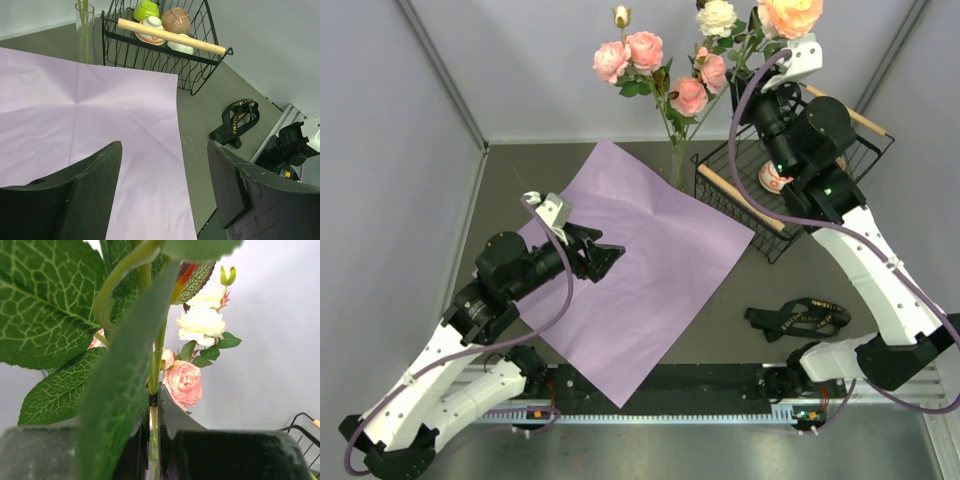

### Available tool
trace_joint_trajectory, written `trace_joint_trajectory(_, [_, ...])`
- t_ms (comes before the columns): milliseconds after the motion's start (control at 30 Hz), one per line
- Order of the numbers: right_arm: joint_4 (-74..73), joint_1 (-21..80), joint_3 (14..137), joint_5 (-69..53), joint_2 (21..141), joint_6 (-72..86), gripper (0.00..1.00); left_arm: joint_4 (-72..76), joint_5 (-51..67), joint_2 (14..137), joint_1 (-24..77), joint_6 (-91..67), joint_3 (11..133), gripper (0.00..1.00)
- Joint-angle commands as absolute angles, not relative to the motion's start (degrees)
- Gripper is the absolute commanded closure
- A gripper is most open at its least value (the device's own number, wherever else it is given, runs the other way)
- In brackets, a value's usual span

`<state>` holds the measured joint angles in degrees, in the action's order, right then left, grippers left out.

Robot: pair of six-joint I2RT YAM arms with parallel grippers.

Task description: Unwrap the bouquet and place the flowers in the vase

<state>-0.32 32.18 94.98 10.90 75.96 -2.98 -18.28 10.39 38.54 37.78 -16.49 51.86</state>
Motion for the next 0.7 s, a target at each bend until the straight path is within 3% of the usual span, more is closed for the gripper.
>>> trace_joint_trajectory(0, [2.11,31.90,98.26,9.58,76.73,-2.64,1.00,-17.67,9.84,39.29,37.62,-17.23,52.03,0.24])
trace_joint_trajectory(667, [2.37,31.90,97.56,8.44,79.19,-1.14,1.00,-18.10,9.84,40.17,37.70,-17.31,52.91,0.21])
